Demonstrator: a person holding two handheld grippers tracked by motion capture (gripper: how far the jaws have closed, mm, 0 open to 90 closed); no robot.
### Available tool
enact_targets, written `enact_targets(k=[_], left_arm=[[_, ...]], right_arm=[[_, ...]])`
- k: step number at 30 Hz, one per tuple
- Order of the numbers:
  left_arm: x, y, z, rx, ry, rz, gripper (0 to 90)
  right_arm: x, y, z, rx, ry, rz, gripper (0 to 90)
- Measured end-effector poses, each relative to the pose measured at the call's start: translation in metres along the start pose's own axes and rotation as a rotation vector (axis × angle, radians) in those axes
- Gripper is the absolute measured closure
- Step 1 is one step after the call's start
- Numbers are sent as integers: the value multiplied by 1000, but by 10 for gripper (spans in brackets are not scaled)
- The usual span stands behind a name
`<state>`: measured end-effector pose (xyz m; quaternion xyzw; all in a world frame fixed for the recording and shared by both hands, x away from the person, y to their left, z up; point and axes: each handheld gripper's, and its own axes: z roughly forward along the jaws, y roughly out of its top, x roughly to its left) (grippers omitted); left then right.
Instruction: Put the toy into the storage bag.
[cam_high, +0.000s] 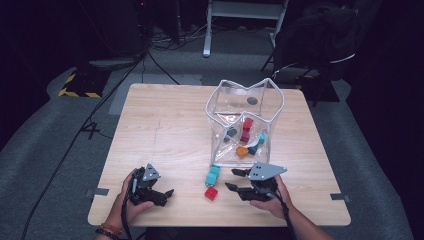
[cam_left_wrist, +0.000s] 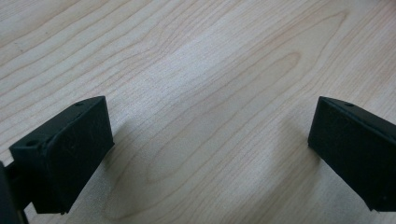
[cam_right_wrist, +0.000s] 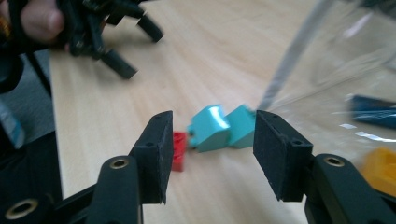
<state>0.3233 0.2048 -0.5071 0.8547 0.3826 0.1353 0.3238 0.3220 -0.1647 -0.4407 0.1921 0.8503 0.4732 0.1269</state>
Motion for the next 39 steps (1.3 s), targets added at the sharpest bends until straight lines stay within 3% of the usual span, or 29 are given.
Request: enact_targets(k=[5,13,20,27,35,39], left_arm=[[0,0,0,0,0,0,2],[0,0,0,0,0,-1,1],[0,0,0,0,0,0,2],[0,0,0,0,0,0,2],[0,0,0,0,-1,-2,1],[0,0,0,0,-1,-2,1]], right_arm=[[14,-13,25,45,58,7,468],[26,-28,50,92,74,6,448],[28,-31,62,102,61,22,446],[32,-31,67,115,49,0,453],[34,-32,69,128,21,-15,582],[34,-32,68,129,24,-11,595]])
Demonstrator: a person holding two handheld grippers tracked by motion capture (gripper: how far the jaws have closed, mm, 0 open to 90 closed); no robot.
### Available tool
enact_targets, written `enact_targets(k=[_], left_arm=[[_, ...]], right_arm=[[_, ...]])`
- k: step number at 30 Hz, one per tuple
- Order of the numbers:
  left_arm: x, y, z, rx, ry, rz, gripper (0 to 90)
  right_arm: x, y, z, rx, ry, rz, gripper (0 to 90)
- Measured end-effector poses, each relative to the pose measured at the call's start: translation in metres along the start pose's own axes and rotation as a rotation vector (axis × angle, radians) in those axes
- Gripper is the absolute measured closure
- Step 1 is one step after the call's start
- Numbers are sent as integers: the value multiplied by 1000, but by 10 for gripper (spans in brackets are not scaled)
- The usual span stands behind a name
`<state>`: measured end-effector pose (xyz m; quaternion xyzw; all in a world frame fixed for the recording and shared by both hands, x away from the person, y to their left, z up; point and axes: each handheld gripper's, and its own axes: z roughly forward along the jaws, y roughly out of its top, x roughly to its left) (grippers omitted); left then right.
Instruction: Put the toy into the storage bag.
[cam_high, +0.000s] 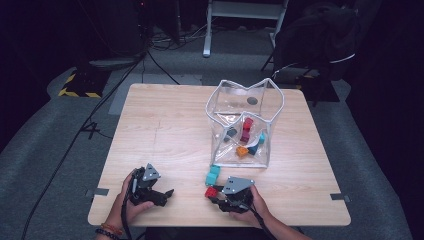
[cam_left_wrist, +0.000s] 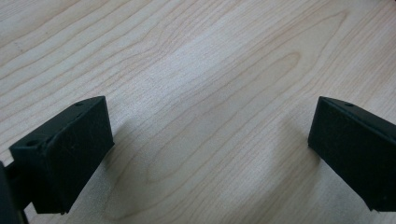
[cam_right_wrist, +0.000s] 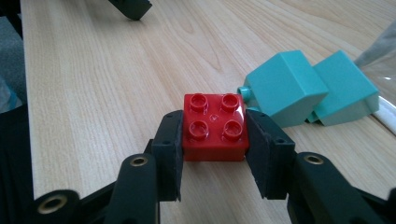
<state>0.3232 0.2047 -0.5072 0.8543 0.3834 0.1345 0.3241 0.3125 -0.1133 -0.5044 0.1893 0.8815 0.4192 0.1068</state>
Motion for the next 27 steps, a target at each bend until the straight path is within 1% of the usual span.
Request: enact_targets(k=[4,7,8,10,12,16,18,20,23,27], left_arm=[[0,0,0,0,0,1,1],[0,0,0,0,0,0,2],[0,0,0,0,1,1,1],[0,0,0,0,0,0,1],[0,0,0,0,1,1,1],[0,0,0,0,1,1,1],[0,0,0,0,0,1,1],[0,0,0,0,1,1,1],[0,0,0,0,1,1,2],[0,0,0,0,1,1,1]], right_arm=[[-1,-1,-2,-1,-5,-2,595],[-4,-1,-8,-20,16,7,595],[-5,-1,-10,-24,21,0,595],[-7,-1,-15,-26,17,-5,595],[-11,-2,-21,-34,20,4,595],[-17,-3,-35,-46,8,-5,595],[-21,-2,-42,-53,4,4,596],[-25,-2,-50,-61,-11,4,596],[-31,-1,-60,-78,-27,17,596],[-43,0,-76,-109,-61,36,595]])
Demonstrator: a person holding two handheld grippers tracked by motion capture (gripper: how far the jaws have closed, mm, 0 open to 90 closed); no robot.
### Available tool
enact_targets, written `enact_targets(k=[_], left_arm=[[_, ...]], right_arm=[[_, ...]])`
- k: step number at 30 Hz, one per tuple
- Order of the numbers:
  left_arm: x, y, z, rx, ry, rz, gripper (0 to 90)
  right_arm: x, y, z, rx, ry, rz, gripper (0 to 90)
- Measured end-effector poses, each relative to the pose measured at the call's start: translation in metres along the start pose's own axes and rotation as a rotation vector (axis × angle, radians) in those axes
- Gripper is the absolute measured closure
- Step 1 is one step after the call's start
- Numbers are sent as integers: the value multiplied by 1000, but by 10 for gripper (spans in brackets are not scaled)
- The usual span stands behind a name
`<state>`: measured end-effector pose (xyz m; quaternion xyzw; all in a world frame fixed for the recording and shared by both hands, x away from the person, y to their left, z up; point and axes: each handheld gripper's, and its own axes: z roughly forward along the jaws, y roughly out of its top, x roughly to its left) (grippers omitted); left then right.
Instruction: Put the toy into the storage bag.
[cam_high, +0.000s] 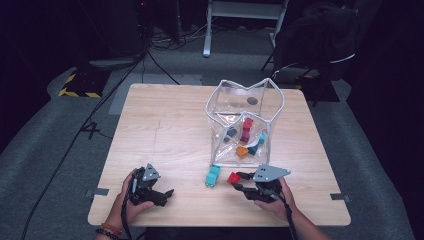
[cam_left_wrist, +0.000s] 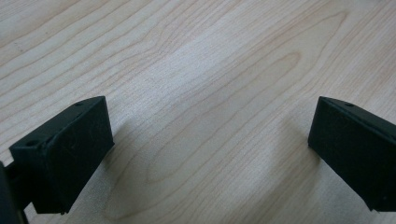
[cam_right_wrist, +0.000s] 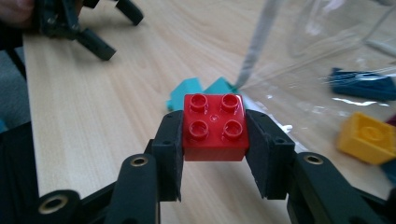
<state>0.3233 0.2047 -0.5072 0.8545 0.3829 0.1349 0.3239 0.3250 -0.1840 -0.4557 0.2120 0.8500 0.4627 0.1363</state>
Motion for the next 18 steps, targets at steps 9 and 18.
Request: enact_targets(k=[9,18], left_arm=[[0,0,0,0,1,0,1],[0,0,0,0,1,2,1]], right_arm=[[-24,10,-35,-81,-72,55,596],[-38,27,-57,-114,-125,41,596]])
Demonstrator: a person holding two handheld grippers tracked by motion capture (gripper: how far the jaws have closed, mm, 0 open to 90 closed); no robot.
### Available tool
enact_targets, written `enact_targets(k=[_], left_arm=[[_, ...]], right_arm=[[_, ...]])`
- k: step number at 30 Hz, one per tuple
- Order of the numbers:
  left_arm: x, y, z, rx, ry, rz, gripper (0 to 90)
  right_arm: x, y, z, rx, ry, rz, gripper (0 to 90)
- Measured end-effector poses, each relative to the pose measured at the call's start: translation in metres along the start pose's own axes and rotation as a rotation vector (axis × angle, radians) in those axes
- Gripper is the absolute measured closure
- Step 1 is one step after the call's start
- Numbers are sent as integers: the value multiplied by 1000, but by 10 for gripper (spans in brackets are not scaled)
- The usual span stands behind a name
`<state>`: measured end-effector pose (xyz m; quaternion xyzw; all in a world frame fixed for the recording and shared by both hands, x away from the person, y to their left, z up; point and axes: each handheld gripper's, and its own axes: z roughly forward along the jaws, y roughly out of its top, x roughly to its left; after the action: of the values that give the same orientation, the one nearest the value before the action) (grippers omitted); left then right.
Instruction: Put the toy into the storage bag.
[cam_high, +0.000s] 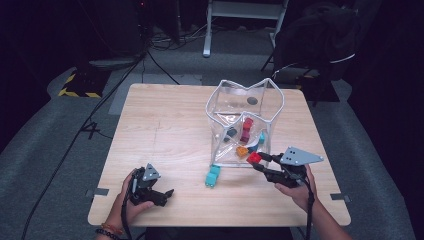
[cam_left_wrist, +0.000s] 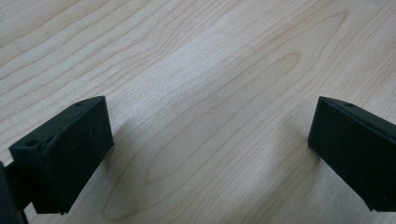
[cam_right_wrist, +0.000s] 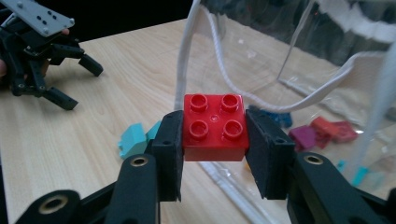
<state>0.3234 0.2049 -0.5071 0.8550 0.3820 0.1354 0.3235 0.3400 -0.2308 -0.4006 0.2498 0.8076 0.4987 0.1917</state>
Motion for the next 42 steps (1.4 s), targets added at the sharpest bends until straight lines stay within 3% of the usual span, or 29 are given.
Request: enact_targets(k=[11,17,28,42], left_arm=[[0,0,0,0,1,1,1],[0,0,0,0,1,1,1],[0,0,0,0,-1,-2,1],[0,0,0,0,1,1,1]], right_arm=[[-30,49,-27,-79,-101,-18,596],[-50,70,-31,-101,-162,-2,596],[-78,83,-10,-65,-242,19,596],[-94,93,23,-16,-261,64,595]])
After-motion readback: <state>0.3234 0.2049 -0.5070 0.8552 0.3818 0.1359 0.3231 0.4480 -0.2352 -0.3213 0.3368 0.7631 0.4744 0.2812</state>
